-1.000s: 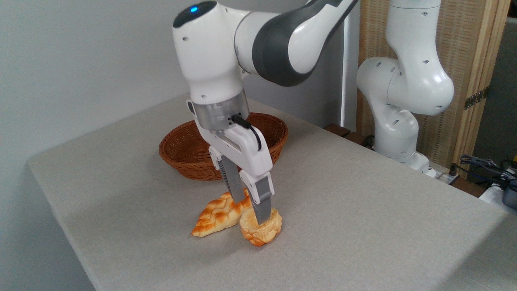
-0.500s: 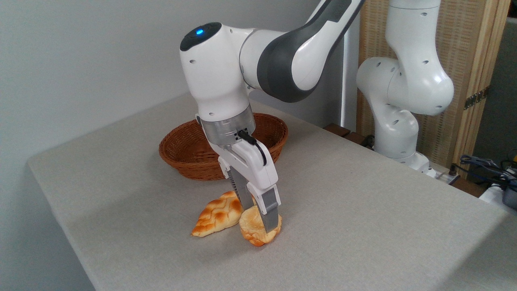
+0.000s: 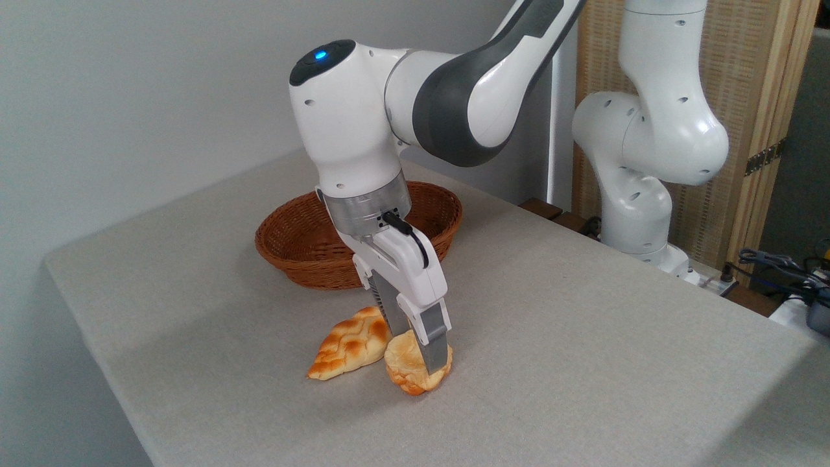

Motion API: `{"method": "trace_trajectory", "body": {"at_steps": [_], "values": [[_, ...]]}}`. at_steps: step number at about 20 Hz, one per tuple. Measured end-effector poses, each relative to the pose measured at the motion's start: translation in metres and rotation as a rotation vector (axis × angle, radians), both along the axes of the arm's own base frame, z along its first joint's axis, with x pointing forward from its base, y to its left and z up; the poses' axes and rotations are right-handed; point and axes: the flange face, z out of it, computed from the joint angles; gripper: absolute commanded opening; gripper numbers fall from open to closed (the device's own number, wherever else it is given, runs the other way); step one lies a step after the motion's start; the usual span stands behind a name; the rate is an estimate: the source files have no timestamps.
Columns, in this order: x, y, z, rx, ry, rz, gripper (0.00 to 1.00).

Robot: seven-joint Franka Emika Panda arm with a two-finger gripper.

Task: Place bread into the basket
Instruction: 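Close the gripper fingers around the round golden bun, then lift the bun and carry it over the woven basket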

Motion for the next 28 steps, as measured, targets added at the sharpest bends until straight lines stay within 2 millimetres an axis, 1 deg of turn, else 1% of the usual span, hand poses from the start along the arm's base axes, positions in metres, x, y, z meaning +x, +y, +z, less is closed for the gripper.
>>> {"method": "trace_trajectory", "body": {"at_steps": [8,10,13,16,18,21,25,27,28], "values": [[0.0,0.0,0.0,0.0,0.0,-0.001,0.48],[0.0,0.0,0.003,0.0,-0.006,-0.001,0.48],[-0.001,-0.002,0.018,-0.001,-0.035,-0.005,0.49],[-0.001,-0.014,0.04,-0.01,-0.076,-0.022,0.49],[-0.001,-0.031,0.057,-0.05,-0.096,-0.03,0.49],[-0.005,-0.074,0.079,-0.129,-0.121,-0.058,0.49],[-0.018,-0.129,0.093,-0.201,-0.127,-0.057,0.49],[-0.026,-0.156,0.096,-0.218,-0.123,-0.058,0.5],[-0.031,-0.171,0.096,-0.218,-0.115,-0.066,0.52]]}}
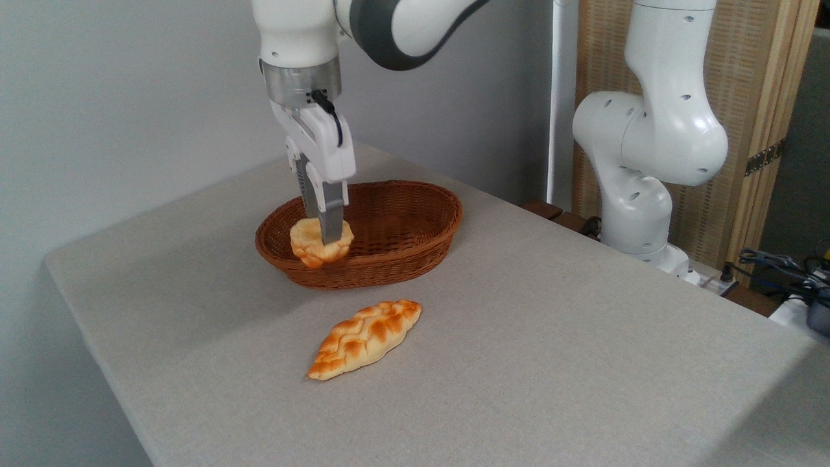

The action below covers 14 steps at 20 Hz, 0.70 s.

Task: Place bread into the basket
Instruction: 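Lift the bun and carry it over the woven basket, then lower the bun into the basket and open the gripper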

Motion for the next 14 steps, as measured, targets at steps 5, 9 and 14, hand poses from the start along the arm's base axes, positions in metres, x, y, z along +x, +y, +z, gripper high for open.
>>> {"method": "trace_trajectory", "body": {"at_steps": [5,9,14], "values": [[-0.027,-0.056,-0.011,0.003,0.073,-0.042,0.65],[-0.037,-0.083,-0.028,0.016,0.111,-0.076,0.99],[-0.04,-0.096,-0.042,0.023,0.139,-0.103,1.0]]}}
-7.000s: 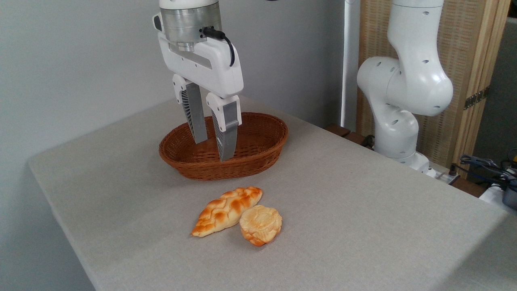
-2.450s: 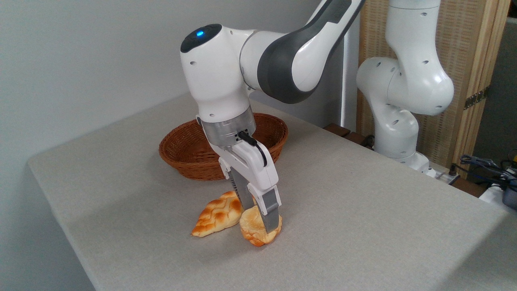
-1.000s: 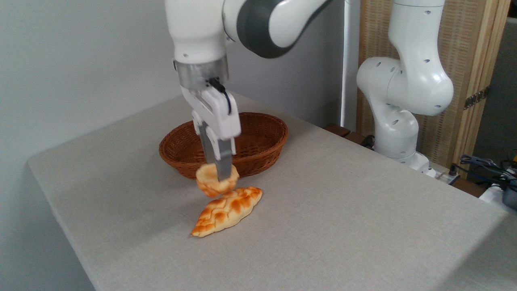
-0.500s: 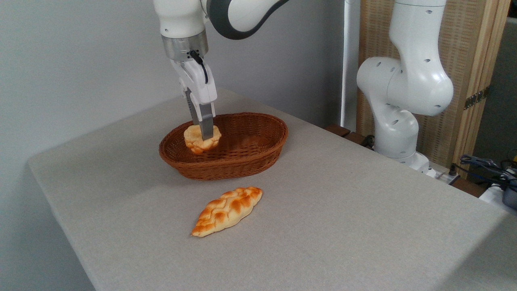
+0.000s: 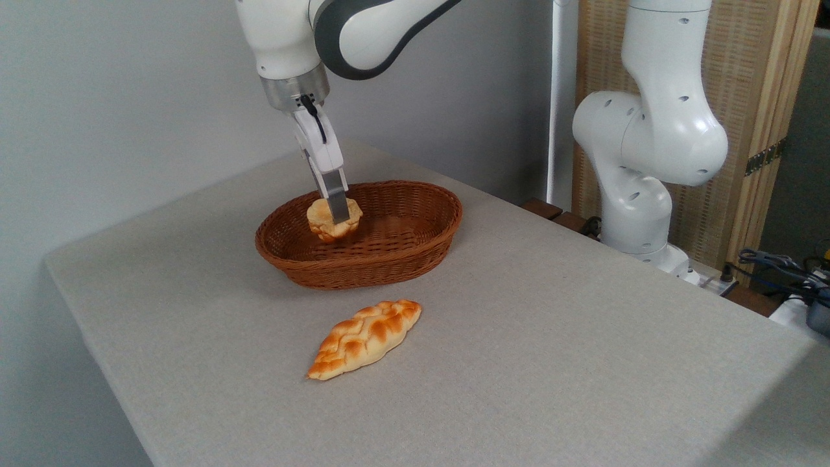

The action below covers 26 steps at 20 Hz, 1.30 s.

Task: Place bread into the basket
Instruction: 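Lower the bun into the basket and open the gripper, then raise the open gripper up out of the basket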

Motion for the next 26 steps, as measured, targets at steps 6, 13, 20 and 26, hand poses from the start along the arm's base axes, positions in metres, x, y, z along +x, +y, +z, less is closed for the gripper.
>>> {"method": "trace_trajectory", "body": {"at_steps": [6,13,20,26], "values": [[0.0,-0.001,-0.001,0.0,0.002,-0.003,1.0],[0.025,0.048,0.032,-0.026,-0.059,0.104,1.0],[0.049,0.139,0.067,0.036,-0.157,0.23,1.0],[0.052,0.172,0.087,0.095,-0.157,0.26,1.0]]}}
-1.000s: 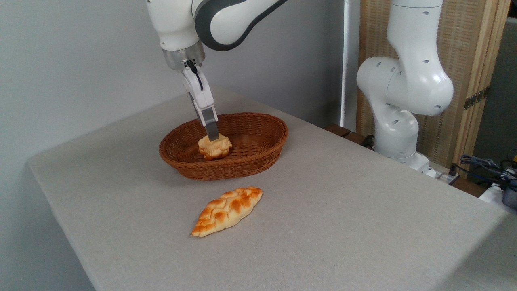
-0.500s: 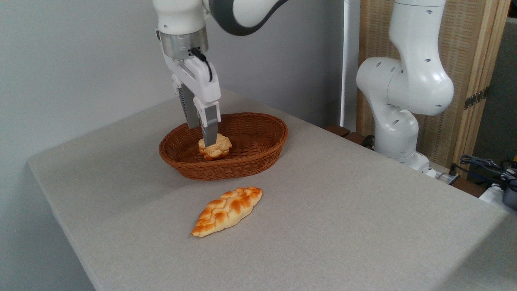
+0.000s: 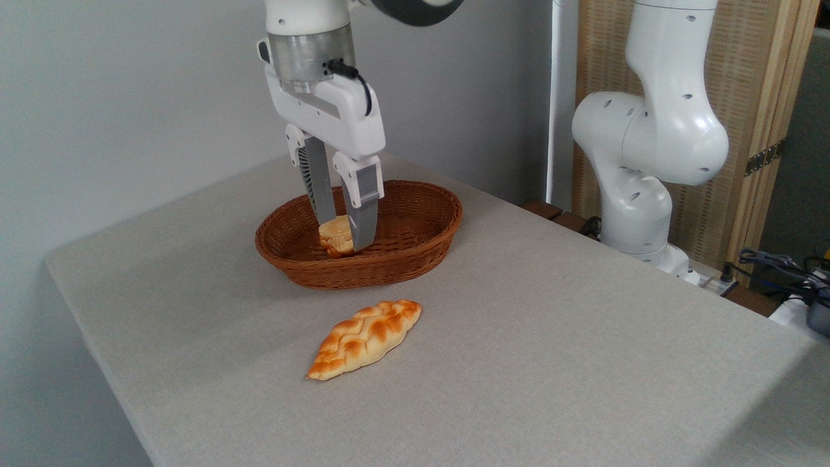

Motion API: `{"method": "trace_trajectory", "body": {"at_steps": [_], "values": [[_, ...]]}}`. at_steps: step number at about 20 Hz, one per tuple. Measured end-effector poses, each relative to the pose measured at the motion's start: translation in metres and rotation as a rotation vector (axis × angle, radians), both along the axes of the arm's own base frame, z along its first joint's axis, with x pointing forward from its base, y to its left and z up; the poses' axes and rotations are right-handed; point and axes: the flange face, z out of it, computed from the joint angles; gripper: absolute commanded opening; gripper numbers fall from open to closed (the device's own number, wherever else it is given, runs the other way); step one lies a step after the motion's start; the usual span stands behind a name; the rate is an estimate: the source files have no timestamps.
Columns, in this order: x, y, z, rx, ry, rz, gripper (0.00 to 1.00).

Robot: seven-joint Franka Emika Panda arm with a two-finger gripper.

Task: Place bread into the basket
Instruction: 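Raise the open gripper up out of the basket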

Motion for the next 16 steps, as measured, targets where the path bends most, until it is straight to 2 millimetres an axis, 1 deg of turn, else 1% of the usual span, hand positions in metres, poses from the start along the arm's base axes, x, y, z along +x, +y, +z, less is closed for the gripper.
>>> {"method": "trace_trajectory", "body": {"at_steps": [1,2,4,13,16], "values": [[0.003,0.015,0.01,-0.006,-0.011,0.022,1.0],[0.004,0.023,0.014,-0.009,-0.015,0.028,1.0],[0.005,0.035,0.018,-0.011,-0.009,0.018,1.0],[0.003,0.035,0.018,-0.009,0.004,0.013,1.0],[0.004,0.035,0.021,-0.01,-0.003,0.013,1.0]]}}
